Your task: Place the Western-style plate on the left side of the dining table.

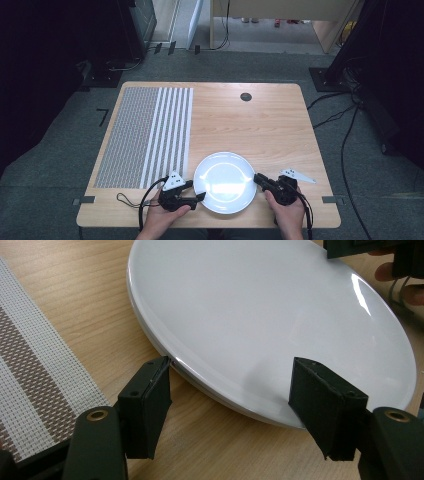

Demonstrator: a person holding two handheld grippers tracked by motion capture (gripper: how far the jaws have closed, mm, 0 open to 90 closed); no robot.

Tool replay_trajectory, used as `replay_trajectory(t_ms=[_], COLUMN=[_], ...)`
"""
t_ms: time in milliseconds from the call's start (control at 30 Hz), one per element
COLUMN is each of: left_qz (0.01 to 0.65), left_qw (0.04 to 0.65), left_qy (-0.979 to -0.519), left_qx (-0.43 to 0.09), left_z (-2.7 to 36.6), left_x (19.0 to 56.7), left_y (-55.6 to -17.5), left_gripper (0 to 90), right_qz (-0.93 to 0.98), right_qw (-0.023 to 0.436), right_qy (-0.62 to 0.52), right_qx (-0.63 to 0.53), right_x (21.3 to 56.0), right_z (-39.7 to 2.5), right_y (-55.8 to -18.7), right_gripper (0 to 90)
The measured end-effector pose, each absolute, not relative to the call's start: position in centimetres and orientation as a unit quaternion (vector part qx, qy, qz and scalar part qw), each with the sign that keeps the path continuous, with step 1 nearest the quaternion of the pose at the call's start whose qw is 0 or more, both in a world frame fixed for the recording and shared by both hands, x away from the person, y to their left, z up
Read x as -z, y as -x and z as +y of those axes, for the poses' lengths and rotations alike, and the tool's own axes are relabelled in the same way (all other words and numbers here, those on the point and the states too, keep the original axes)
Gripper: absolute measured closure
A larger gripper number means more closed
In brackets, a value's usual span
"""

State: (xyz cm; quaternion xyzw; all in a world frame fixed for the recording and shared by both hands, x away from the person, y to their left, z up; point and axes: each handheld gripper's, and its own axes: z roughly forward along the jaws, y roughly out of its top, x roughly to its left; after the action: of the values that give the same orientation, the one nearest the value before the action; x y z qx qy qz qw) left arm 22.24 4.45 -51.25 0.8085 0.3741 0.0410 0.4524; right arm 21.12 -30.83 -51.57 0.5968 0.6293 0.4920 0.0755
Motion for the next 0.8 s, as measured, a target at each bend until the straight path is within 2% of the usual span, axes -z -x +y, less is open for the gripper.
replay_trajectory(t_ms=[200, 800], left_qz=[0.375, 0.38], left_qw=[0.452, 0.455], left_qy=[-0.808, -0.804], left_qx=[-0.039, -0.037], left_z=[4.44, 4.7], left_x=[51.31, 51.28], left_y=[-22.25, -22.4], left_gripper=[33.2, 32.9], right_qz=[0.605, 0.619], right_qw=[0.037, 0.04], right_qy=[-0.609, -0.589], right_qx=[-0.512, -0.518], right_x=[51.65, 51.87], right_z=[-31.27, -30.38], right_y=[-21.19, -21.03], right_gripper=[80.7, 80.6])
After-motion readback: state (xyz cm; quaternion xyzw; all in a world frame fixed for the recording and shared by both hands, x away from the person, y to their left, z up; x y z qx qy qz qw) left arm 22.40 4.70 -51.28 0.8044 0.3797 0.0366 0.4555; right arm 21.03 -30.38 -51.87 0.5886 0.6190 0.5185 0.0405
